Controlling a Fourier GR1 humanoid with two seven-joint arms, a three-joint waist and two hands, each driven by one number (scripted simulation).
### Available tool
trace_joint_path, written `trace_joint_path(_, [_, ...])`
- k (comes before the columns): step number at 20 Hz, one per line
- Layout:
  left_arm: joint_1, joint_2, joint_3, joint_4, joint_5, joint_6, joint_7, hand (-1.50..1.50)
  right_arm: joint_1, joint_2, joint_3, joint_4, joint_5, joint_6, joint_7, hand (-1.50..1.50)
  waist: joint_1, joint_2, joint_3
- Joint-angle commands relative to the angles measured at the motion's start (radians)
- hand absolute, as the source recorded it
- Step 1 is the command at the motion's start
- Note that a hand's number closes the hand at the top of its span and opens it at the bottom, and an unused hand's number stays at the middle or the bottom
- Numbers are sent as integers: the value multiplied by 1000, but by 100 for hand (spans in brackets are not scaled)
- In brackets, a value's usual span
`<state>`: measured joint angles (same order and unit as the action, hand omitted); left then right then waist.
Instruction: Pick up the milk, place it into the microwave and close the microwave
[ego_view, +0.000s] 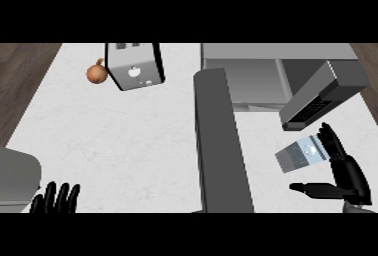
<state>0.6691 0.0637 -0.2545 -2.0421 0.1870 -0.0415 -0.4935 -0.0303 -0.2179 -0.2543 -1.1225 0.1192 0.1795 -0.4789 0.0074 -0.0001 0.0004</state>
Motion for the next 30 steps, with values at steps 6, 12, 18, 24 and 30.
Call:
trace_joint_path(6, [50, 9, -25, -25, 19, -6, -28, -150, -82, -36, -4, 238, 46, -11, -175, -150, 2, 0, 0])
trace_joint_path(12, [47, 28, 1, 2, 42, -13, -46, -150, -148, -37, 6, 329, 40, 16, -208, -150, 2, 1, 0])
trace_joint_path(18, [34, 40, -2, -29, 36, 15, -2, -150, -193, -39, 9, 347, 26, 24, -189, -150, 0, 0, 0])
trace_joint_path(24, [13, 53, 19, 6, 43, -3, -39, -150, -224, 18, 9, 336, 17, -71, -136, -150, -3, -1, -1])
trace_joint_path(30, [112, 35, -72, -30, -10, 8, -93, -150, -305, -57, 12, 526, 116, -183, -300, 150, 14, 2, 1])
